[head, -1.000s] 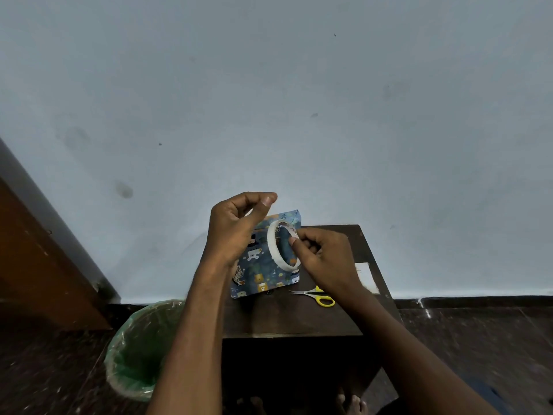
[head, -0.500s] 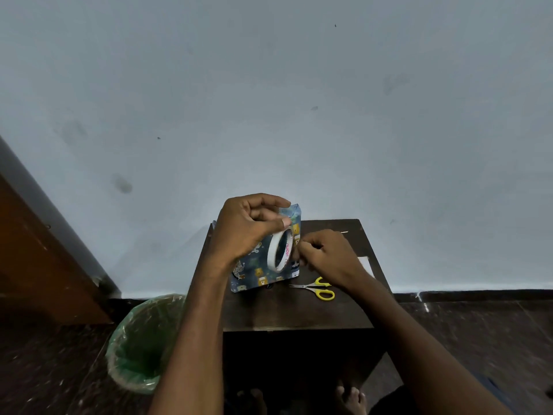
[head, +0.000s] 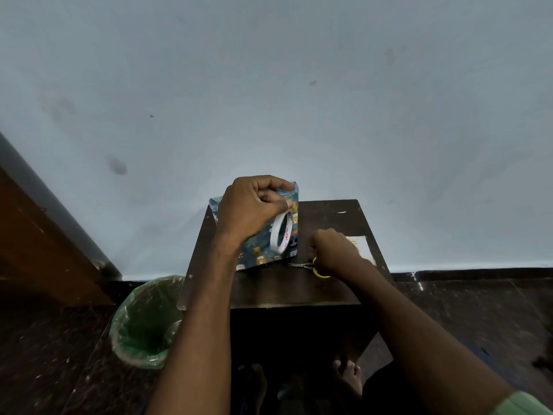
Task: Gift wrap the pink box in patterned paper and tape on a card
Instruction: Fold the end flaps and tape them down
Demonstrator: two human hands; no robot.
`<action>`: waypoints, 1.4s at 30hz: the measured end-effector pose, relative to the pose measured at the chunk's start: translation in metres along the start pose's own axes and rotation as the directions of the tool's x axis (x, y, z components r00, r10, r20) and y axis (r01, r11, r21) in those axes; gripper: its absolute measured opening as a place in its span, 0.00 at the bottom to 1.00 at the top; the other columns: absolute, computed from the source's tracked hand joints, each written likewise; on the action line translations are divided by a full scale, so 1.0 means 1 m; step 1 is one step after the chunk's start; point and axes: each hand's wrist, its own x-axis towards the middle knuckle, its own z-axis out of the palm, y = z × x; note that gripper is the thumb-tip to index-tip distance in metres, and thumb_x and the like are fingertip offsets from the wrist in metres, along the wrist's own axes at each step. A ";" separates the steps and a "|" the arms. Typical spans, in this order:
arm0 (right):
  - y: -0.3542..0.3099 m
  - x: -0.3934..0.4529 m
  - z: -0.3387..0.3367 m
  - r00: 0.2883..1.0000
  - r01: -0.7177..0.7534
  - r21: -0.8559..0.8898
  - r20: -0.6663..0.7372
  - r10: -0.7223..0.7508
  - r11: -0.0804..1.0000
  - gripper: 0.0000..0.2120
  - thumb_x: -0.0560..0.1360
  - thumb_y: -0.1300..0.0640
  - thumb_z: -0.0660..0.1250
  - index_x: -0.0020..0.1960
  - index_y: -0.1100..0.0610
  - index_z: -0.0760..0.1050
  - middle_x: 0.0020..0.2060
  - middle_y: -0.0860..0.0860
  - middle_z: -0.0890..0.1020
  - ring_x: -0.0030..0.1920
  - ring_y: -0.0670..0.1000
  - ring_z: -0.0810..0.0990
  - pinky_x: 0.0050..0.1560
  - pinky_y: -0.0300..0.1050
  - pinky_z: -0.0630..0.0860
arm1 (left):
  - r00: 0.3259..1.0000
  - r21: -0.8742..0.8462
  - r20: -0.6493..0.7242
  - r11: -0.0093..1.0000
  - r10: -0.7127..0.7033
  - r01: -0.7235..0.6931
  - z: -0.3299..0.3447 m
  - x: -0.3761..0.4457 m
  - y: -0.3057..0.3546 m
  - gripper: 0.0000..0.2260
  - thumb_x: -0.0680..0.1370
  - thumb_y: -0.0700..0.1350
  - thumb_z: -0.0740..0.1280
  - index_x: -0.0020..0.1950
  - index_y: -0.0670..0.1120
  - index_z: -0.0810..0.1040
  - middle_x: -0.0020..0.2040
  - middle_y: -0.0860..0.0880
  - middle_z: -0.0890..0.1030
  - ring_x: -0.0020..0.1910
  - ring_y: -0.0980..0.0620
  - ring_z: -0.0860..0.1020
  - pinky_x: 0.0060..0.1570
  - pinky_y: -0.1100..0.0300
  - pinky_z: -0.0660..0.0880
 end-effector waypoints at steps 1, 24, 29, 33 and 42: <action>-0.001 0.000 0.001 1.000 0.002 -0.009 0.005 -0.002 1.000 0.08 0.74 0.64 0.70 0.52 0.57 0.81 0.52 0.57 0.82 0.53 0.61 0.83 0.49 0.51 0.81 | 1.000 -0.002 0.001 1.000 0.003 -0.003 0.000 0.000 0.000 0.09 0.74 0.43 0.80 0.53 0.53 0.89 0.37 0.51 0.88 0.43 0.55 0.88 0.57 0.47 0.83; 0.056 -0.018 -0.078 0.995 0.070 0.554 0.022 -0.099 0.829 0.22 0.72 0.78 0.61 0.52 0.57 0.85 0.34 0.56 0.84 0.37 0.50 0.83 0.43 0.45 0.83 | 0.999 -0.082 0.045 0.997 0.017 -0.013 -0.003 0.004 -0.004 0.11 0.76 0.42 0.79 0.56 0.53 0.88 0.41 0.51 0.89 0.48 0.54 0.88 0.59 0.46 0.83; 0.048 -0.025 -0.093 0.967 0.253 0.729 -0.172 -0.187 0.637 0.16 0.73 0.74 0.73 0.56 0.58 0.85 0.42 0.61 0.87 0.44 0.50 0.87 0.50 0.39 0.82 | 0.999 -0.088 0.045 0.996 0.026 -0.022 -0.003 0.004 -0.005 0.10 0.76 0.42 0.79 0.55 0.53 0.88 0.42 0.50 0.89 0.50 0.52 0.88 0.60 0.44 0.83; 0.038 -0.023 -0.094 0.957 0.289 0.708 -0.217 -0.191 0.644 0.16 0.73 0.71 0.75 0.56 0.55 0.86 0.39 0.53 0.87 0.42 0.48 0.85 0.47 0.39 0.81 | 0.998 -0.096 0.048 0.995 0.047 -0.042 -0.003 0.004 -0.005 0.10 0.76 0.44 0.77 0.56 0.54 0.87 0.44 0.52 0.89 0.51 0.53 0.88 0.59 0.43 0.83; 0.027 -0.023 -0.090 0.965 0.262 0.688 -0.196 -0.174 0.676 0.14 0.71 0.62 0.80 0.54 0.48 0.88 0.41 0.54 0.88 0.50 0.63 0.85 0.59 0.64 0.81 | 0.997 -0.070 0.058 0.996 0.055 -0.051 -0.003 0.003 -0.002 0.12 0.78 0.40 0.75 0.57 0.55 0.87 0.44 0.53 0.89 0.52 0.54 0.87 0.59 0.43 0.83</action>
